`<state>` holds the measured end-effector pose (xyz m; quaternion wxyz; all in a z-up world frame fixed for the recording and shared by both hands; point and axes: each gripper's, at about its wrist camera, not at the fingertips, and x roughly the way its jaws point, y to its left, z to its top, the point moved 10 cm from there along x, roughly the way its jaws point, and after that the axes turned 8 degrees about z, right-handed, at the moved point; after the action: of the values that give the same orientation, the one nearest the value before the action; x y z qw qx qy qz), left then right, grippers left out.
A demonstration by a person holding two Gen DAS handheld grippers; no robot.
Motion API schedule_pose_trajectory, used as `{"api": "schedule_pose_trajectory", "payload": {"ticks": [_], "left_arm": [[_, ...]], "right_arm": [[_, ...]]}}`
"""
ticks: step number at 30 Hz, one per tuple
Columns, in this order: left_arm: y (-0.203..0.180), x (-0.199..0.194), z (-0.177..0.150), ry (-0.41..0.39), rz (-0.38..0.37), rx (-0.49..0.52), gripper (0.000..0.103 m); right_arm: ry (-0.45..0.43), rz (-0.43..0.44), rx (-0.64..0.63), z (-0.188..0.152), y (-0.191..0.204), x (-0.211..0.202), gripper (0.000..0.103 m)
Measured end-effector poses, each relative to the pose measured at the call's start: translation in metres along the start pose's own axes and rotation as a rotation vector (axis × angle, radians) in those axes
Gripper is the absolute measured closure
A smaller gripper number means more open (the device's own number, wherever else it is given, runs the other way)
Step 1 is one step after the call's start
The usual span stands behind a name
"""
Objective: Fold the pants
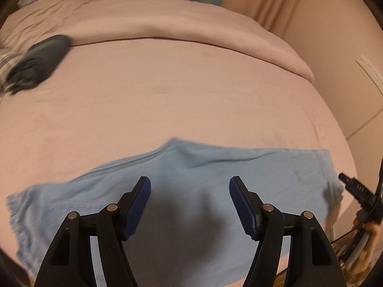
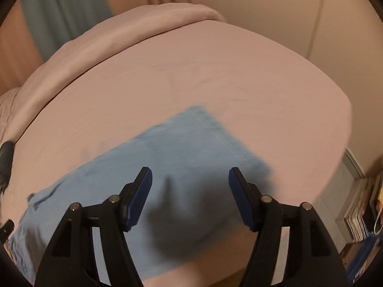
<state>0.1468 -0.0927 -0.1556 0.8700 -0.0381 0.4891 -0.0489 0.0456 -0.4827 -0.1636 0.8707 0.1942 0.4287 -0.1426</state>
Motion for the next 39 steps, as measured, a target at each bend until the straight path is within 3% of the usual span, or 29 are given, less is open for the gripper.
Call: {"api": "schedule_pose_trajectory", "payload": {"ticks": [5,10,13,14,15,26,32,35,39], "left_arm": [[-0.038,0.044,0.010,0.080,-0.029,0.039,0.060],[-0.042,0.078,0.013,0.105,0.058,0.046,0.067],[-0.043,0.088,0.012,0.109,0.077,0.051,0.067],[-0.044,0.088,0.012,0.099,0.081,0.058,0.067],[-0.044,0.087,0.012,0.094,0.086,0.068,0.067],[-0.037,0.080,0.013,0.121,0.065,0.063,0.067],[-0.037,0.082,0.009,0.145,0.082,0.106,0.067],[-0.039,0.072,-0.005,0.200,0.071,0.124,0.067],[-0.045,0.048,-0.044,0.234,-0.004,0.160,0.067]], "right_arm": [[-0.002,-0.019,0.099,0.000,-0.045,0.004,0.036],[0.007,-0.029,0.147,-0.004,-0.063,0.016,0.040],[0.021,0.009,0.158,-0.005,-0.061,0.027,0.072],[0.020,-0.008,0.149,-0.005,-0.061,0.029,0.085],[0.003,-0.029,0.134,-0.002,-0.060,0.027,0.092],[-0.122,0.023,0.125,0.016,-0.043,-0.035,0.094],[0.008,-0.035,0.159,-0.011,-0.065,0.015,0.093],[-0.003,-0.052,0.143,-0.012,-0.065,0.021,0.093],[0.007,-0.078,0.121,-0.005,-0.061,0.024,0.092]]}}
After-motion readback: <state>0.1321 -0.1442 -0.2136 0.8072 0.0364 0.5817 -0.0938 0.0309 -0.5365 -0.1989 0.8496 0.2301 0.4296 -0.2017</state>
